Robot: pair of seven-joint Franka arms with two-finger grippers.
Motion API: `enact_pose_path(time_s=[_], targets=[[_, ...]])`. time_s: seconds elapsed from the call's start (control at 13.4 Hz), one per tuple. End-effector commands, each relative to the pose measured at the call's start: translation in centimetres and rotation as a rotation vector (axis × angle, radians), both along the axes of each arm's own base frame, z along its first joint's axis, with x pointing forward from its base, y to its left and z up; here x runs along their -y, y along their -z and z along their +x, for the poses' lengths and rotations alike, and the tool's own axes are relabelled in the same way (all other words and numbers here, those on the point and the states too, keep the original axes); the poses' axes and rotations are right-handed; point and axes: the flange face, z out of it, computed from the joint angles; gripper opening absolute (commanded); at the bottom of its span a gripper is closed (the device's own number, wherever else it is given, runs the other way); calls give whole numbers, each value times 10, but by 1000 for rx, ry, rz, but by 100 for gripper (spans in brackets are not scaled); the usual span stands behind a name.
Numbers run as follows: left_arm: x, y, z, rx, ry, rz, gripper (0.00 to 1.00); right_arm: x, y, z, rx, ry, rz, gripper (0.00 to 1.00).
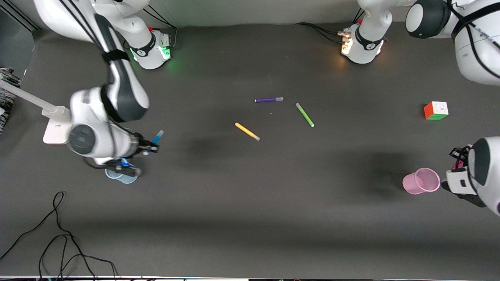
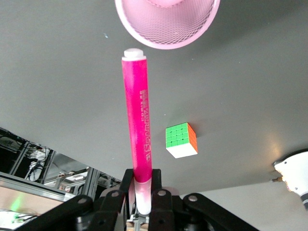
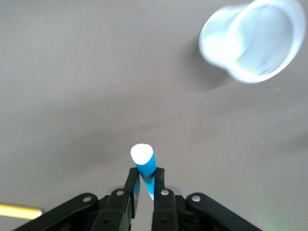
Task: Place pink and blue markers in matching cups
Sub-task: 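Carry the blue marker to the blue cup while the left gripper carries pink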
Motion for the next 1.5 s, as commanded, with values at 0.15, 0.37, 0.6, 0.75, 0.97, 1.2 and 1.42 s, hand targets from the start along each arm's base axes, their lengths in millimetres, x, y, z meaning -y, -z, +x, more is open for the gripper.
enact_pose_path(time_s=[0.15,0.37,0.6,0.75,0.97,1.2,1.42], targets=[[54,11,6,-42,185,58,0,55,-20,-10,175,35,-73,0],[51,31,3,-75,231,49,0,100,-35,-2,282,77,-110,0],[31,45,1,-108,291,4,0,119,-33,7,379,97,-111,0],[24,57,8,-73,326,-15,0,127,-26,9,418,98,-115,0],[24,73,9,-79,329,-24,0,129,-7,7,474,94,-112,0],[16,92,8,-84,323,-45,0,133,17,-3,505,87,-111,0],[25,93,13,-61,341,-41,100,132,33,-8,527,79,-110,0]])
